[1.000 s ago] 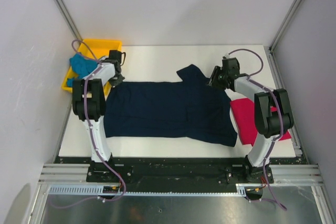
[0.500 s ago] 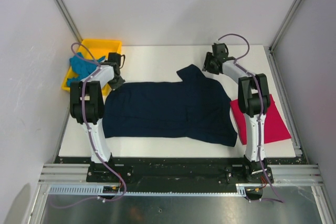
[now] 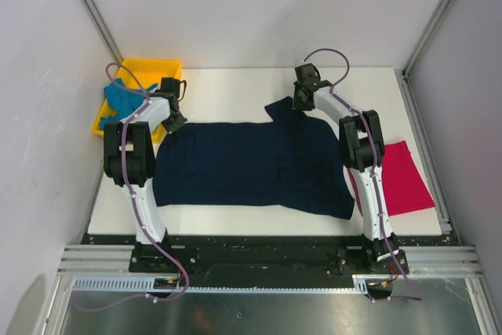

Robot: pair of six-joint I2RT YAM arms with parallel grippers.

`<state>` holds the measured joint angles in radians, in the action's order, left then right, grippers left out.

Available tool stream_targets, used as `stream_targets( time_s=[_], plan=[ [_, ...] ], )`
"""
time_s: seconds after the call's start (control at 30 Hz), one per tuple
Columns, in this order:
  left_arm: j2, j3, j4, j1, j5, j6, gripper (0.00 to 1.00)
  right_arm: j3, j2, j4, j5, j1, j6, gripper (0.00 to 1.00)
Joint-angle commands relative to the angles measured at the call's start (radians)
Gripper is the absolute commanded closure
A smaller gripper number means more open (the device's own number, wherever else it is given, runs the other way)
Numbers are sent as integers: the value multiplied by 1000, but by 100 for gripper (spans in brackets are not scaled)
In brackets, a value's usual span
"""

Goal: Fold and stack the t-shirts
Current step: Grap the side of the flattened tshirt furthest away from the robot with both arms

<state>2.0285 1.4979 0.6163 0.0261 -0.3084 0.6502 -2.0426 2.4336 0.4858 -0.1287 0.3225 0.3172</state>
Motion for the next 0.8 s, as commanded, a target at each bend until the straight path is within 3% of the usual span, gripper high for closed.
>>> stream_targets(
  time_s=[0.0,0.13,0.2,0.47,0.77],
  plan=[
    [-78,-3,-14,-5,-1,-21,100,-42,26,64,-50,-6,5,76],
    [-89,-5,-15,-13,-5,-27,100,-54,1,74,-66,-6,9,95],
    [-95,-4,-15,-17,-7,-33,100,-59,-24,78,-75,-6,9,99],
    [-123,-4,-21,-23,-49,-53,100,-12,-213,84,-130,4,-3,100],
    [-164,-56,-55,-23,-48,-62,100,318,-535,56,-167,43,39,100]
  ],
)
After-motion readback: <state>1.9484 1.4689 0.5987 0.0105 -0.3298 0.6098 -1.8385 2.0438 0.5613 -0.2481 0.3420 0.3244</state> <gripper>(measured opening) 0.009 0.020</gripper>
